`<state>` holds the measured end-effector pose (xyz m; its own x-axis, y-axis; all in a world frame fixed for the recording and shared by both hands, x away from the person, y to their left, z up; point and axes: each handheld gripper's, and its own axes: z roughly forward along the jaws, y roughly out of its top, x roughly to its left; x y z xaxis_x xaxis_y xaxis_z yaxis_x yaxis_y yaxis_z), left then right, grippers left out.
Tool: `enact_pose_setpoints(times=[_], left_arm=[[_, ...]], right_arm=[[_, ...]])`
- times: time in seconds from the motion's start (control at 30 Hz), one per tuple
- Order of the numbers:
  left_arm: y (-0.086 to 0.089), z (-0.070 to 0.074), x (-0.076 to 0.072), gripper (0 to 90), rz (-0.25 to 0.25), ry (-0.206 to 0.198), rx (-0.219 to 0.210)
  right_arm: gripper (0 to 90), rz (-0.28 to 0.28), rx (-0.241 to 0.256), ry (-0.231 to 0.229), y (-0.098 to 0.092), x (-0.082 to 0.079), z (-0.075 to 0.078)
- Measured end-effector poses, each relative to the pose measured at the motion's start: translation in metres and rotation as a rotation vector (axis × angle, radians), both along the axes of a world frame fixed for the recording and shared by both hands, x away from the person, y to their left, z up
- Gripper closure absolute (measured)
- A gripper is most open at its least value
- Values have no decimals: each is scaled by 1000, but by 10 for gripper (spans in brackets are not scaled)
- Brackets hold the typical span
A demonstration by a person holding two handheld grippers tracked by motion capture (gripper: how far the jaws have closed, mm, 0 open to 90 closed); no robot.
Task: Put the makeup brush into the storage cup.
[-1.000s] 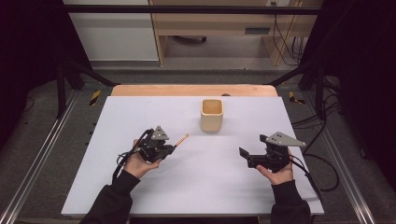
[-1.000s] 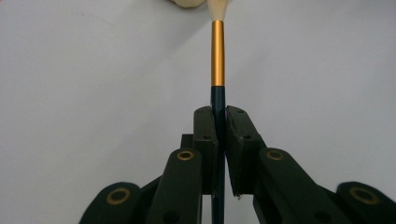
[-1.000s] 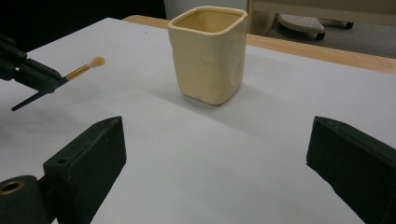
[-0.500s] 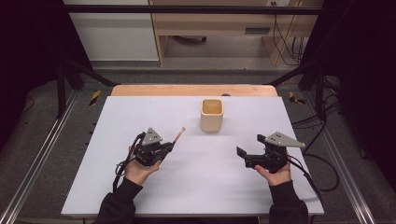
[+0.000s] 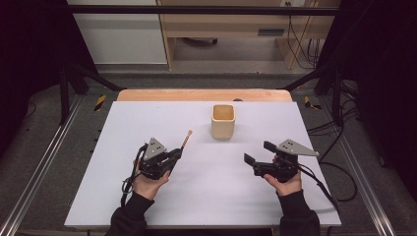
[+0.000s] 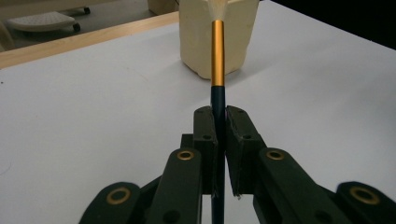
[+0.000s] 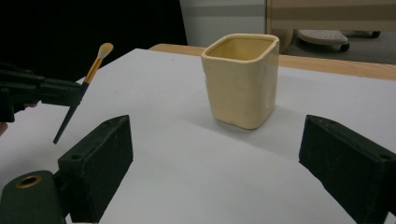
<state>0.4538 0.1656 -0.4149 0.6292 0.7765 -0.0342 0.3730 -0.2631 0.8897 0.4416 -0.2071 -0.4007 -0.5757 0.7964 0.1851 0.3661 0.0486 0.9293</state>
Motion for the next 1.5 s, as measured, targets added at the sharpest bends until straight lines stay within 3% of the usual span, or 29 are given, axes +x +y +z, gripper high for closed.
enact_pose_setpoints(times=[0.83, 1.13, 1.5], left_arm=[[-15, 8, -17, 825, 14, -76, -74], [-22, 11, -22, 826, 23, -83, -109], [-29, 9, -28, 825, 25, -90, -141]], right_arm=[[103, 9, 35, 13, 19, 5, 6], [119, 21, 57, 7, 30, 7, 13], [151, 28, 101, 32, 41, 12, 16]])
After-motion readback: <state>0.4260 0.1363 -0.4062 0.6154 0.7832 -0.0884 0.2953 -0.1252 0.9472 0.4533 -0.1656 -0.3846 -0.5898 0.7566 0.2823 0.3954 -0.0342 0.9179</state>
